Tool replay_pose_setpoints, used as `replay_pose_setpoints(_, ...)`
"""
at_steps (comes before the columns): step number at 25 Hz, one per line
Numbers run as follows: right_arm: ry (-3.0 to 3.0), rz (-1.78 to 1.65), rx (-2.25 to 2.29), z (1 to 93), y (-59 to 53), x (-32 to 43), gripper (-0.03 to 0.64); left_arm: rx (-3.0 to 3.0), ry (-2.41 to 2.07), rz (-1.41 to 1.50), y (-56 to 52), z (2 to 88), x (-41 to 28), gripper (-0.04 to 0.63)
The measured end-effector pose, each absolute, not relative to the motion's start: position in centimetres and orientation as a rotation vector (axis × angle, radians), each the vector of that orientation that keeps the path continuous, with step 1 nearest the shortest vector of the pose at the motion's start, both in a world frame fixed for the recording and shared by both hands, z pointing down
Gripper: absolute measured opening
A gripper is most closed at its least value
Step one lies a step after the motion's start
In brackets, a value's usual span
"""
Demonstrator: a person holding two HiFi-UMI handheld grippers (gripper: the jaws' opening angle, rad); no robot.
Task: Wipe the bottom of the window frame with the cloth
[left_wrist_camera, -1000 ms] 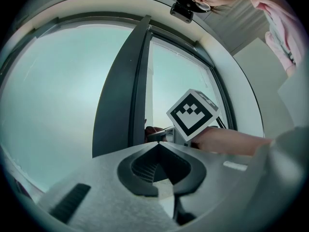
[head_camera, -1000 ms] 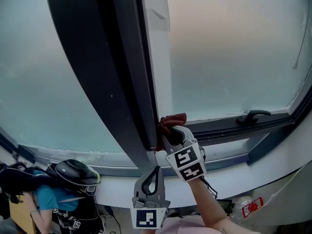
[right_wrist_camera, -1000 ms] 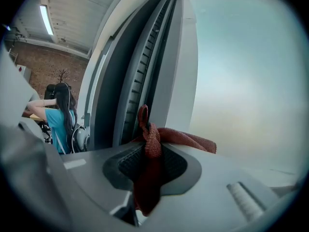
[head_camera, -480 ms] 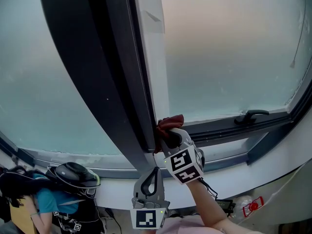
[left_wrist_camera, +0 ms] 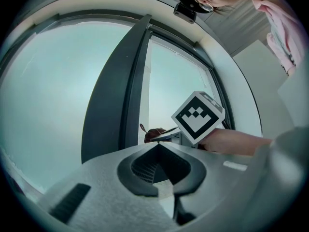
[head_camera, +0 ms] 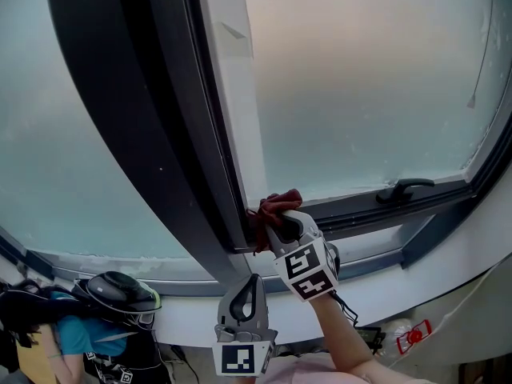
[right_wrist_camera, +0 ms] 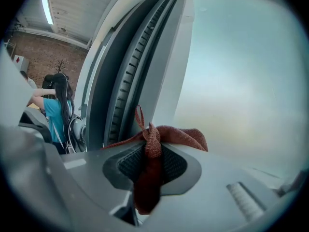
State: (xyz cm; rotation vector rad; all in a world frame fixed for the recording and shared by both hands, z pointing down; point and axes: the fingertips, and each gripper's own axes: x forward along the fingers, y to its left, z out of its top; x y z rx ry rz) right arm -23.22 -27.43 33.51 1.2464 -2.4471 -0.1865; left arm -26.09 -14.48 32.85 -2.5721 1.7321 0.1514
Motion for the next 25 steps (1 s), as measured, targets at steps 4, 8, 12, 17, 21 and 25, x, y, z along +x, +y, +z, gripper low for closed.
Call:
replay_pose_setpoints(4,-2.444,-0.170,1.272,33.5,-27.6,-21.9,0.080,-2.592,1.689,0.146,-14.5,32.7,-24.9,-0.002)
replay_pose_setpoints(8,-2.443,-0.145,1.293,33.6,-27.7,-20.7,0.080,-2.597,1.669,0.106,-14.5,33.1,-24.4,-0.002)
replay_pose_setpoints(12,-2.446,-0.099,1.315,33.7,-27.8,-19.5,0.080,-2.599,1.677,0.136,-14.5,32.8,-24.1,-0.002)
replay_pose_setpoints(17,-2.443,-0.078,1.337,33.7,-27.9,-18.1,0.080,-2.600,1.650,0.110,-14.4,32.9,-23.3,-0.002)
replay_pose_setpoints(21,-2.438,-0.061,1.356,33.7,-28.0,-17.0,0.080,-2.606,1.678,0.183,-14.4,32.3,-22.9,-0.002)
replay_pose_setpoints(25,-2.433,-0.044,1.376,33.7,-28.1,-15.9,0.080,-2.604,1.651,0.113,-14.4,32.8,-22.6,-0.002)
